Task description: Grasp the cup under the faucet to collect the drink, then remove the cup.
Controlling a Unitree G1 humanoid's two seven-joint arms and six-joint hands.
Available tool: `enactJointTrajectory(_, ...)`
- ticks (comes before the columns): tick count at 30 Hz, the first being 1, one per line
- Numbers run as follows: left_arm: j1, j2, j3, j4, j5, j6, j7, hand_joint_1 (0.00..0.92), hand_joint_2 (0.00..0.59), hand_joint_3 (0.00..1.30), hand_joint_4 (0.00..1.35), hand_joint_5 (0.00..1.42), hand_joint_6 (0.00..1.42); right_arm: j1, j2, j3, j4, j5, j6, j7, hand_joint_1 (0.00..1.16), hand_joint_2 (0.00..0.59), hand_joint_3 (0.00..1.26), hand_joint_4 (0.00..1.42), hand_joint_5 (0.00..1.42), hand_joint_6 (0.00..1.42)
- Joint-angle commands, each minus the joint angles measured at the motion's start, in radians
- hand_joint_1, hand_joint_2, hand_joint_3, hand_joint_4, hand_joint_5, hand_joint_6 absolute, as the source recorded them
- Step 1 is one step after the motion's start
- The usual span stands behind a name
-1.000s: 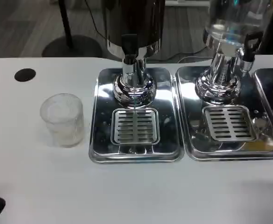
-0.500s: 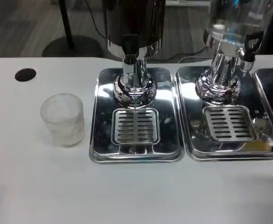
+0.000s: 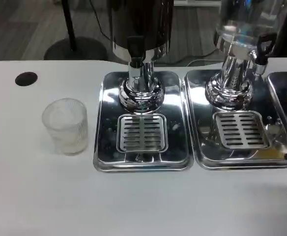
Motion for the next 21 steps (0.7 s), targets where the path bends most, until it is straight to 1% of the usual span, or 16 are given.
enactJointTrajectory(1, -0.03, -0.009, 0.007, 0.022, -0.004, 0.029, -0.009, 0.153, 0.052, 0.0, 0.0, 0.0, 0.0, 0.006, -0.001, -0.011, -0.011, 0.01, 0.0, 0.0, 0.71, 0.519, 0.31, 0.24, 0.14, 0.04)
enactJointTrajectory(9, -0.114, 0.0, -0.004, 0.048, 0.052, 0.096, 0.029, 0.211, 0.062, 0.0, 0.0, 0.02, 0.0, 0.007, -0.002, -0.016, -0.007, 0.016, -0.004, -0.003, 0.7, 0.517, 0.32, 0.24, 0.14, 0.04)
enactJointTrajectory(14, -0.161, 0.008, -0.012, 0.059, 0.102, 0.144, 0.053, 0.218, 0.062, 0.0, 0.0, 0.03, 0.0, 0.003, 0.0, -0.012, -0.007, 0.018, -0.003, -0.004, 0.7, 0.517, 0.32, 0.24, 0.14, 0.04)
enactJointTrajectory(21, -0.236, 0.006, -0.024, 0.102, 0.143, 0.2, 0.081, 0.223, 0.07, 0.0, 0.0, 0.03, 0.0, -0.004, 0.004, -0.009, -0.006, 0.021, -0.003, -0.005, 0.7, 0.517, 0.32, 0.24, 0.14, 0.04)
